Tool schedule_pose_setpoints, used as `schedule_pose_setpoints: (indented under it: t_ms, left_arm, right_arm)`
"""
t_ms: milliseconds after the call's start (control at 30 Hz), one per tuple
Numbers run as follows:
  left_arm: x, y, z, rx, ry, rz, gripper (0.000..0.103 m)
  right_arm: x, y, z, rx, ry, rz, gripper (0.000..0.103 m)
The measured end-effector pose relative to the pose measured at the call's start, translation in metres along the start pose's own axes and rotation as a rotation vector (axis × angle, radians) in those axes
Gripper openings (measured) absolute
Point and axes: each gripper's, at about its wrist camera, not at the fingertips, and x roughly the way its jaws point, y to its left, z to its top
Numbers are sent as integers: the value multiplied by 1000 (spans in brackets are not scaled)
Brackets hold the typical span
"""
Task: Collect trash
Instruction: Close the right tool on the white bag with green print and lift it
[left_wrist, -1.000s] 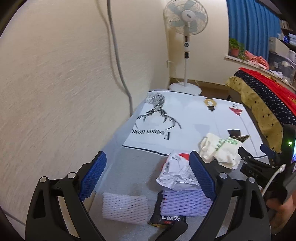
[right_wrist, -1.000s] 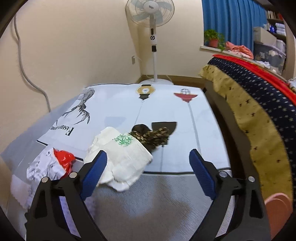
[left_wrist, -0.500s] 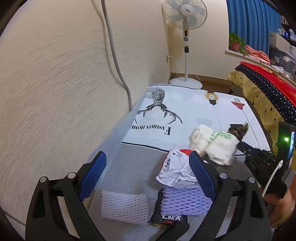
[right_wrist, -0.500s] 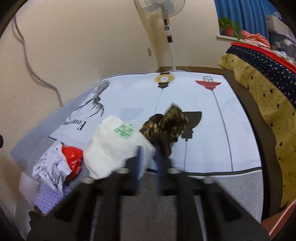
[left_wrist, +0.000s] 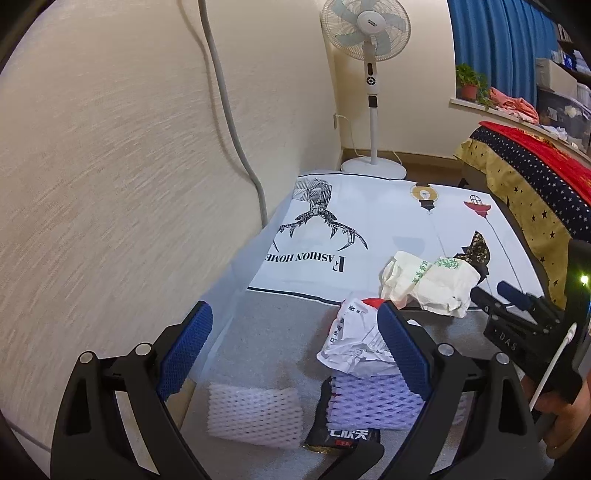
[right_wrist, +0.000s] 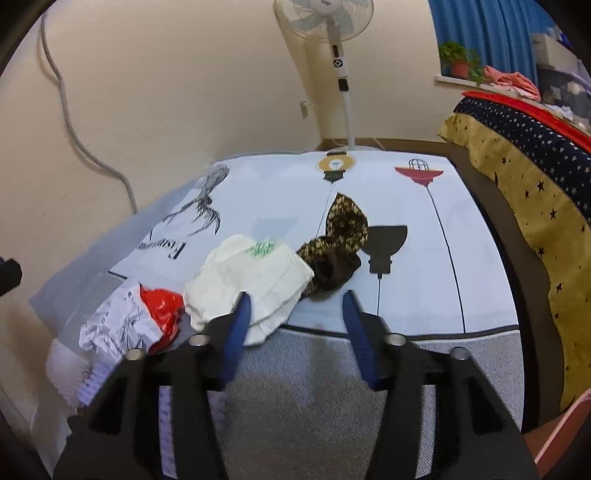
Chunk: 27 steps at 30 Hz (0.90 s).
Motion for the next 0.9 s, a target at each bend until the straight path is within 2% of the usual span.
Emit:
schedule_pose_setpoints:
  t_ms: [233,333,433,500,533,567,633,733,900]
  left_arm:
    - [0,-2,0,0,9,-12,88]
    - [0,-2,-1,7,11,-17,88]
    - [2,-1,-2,11,13,-2,88]
    - [6,1,-2,3,27,4,88]
    - [6,2,-2,-1,30,8,88]
    - [6,2,-2,-3,32,10,88]
    - [6,2,-2,-4,30,16,88]
    - [5,1,-3,0,27,21,88]
    - [4,1,-3,6,26,28,88]
  right_arm:
    - [23,9,9,-1,21,8,58]
    - [34,11,11,7,45,18,63]
    - [38,13,11,11,61,60,62]
    - [37,13,11,9,57,85,48]
    - [37,14,10,9,60,98,37]
    - [37,14,9,8,65,108,20]
    - [36,14,8,7,66,126,10]
    - [30,16,7,1,45,147,4]
    - [14,24,4,-37,18,164,2]
